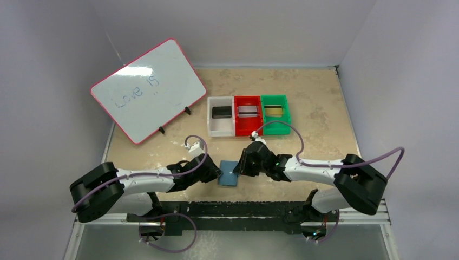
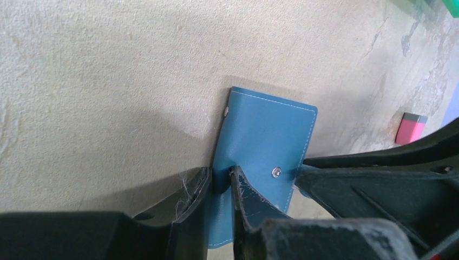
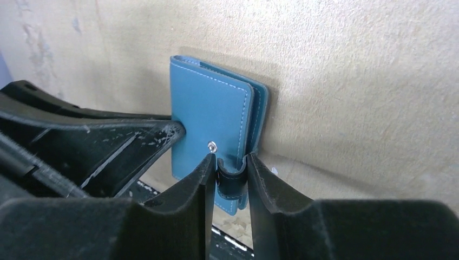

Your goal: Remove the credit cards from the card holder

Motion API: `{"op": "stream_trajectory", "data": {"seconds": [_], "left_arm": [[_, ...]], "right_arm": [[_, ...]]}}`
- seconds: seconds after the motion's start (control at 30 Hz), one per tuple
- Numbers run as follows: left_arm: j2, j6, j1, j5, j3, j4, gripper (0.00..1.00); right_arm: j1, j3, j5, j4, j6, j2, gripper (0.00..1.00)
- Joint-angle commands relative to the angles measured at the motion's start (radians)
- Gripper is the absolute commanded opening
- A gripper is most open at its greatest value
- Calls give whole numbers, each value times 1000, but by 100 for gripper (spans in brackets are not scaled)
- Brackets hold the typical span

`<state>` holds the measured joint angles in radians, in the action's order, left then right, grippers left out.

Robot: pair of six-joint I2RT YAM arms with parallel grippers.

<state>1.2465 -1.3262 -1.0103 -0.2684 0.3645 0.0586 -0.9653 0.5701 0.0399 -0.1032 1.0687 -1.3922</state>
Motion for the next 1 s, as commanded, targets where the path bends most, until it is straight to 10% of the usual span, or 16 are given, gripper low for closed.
{"op": "stream_trajectory", "data": {"seconds": [0.0,0.57,0.97], "left_arm": [[34,12,-3,-47,-22,-119,15],[0,48,-3,-49,28,-140,16],[-22,38,-3,-49,32,-151,16]], "right_arm": [[8,-29,-38,-113,38,101,31],[5,154,49,169,-94,75,73],[-79,328,142,372,-47,-127,64]]}}
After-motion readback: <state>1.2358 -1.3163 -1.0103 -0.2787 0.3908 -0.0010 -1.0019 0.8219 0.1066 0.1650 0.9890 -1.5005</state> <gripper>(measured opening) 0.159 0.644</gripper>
